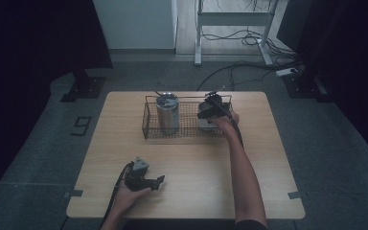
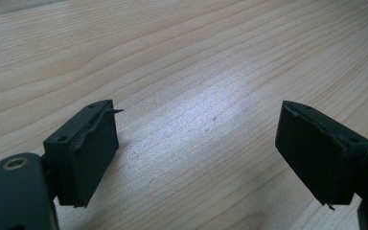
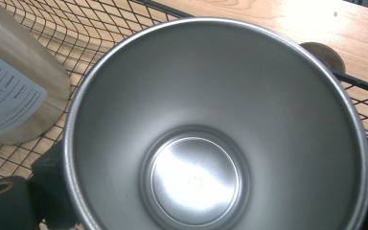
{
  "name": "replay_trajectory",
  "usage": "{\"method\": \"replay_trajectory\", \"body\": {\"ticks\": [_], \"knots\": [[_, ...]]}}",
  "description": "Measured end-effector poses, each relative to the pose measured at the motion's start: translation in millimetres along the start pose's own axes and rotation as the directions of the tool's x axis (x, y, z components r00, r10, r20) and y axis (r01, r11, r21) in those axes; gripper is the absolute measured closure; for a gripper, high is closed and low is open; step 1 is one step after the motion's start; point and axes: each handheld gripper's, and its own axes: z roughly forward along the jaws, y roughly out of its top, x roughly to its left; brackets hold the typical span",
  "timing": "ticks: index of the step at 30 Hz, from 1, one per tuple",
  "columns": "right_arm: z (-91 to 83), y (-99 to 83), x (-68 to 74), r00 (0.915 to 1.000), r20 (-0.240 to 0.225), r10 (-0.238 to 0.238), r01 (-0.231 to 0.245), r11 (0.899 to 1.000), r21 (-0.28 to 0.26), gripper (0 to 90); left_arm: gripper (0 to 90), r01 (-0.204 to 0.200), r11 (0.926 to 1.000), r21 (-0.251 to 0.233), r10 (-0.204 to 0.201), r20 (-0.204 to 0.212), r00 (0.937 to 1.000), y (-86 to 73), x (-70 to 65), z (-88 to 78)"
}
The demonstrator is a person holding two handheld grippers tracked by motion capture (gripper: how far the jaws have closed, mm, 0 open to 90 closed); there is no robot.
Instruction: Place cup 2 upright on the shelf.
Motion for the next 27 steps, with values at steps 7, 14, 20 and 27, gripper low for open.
{"method": "replay_trajectory", "body": {"ticks": [7,14,20,27], "knots": [[-1.1,-2.0,0.7,0.9998,0.020,-0.004,0.004,1.000,0.018,4.9,14.9,-0.001,1.0000,-0.003,0.001,0.000,1.0000,0.4,-0.5,-0.3],[-11.4,0.6,0.0,0.9985,-0.004,0.055,-0.055,0.998,-0.027,0.6,14.9,-0.002,1.0000,-0.002,0.002,0.001,1.0000,0.3,-1.2,0.1],[-26.3,1.0,-0.3,0.9964,-0.022,0.082,-0.084,0.990,-0.117,0.7,14.9,-0.001,1.0000,-0.004,0.001,0.001,1.0000,0.5,-1.6,0.0],[-42.2,-7.8,-0.4,0.9967,-0.009,0.081,-0.082,0.983,-0.162,1.0,14.9,-0.009,1.0000,-0.001,0.009,0.000,1.0000,0.4,-3.2,0.6]]}}
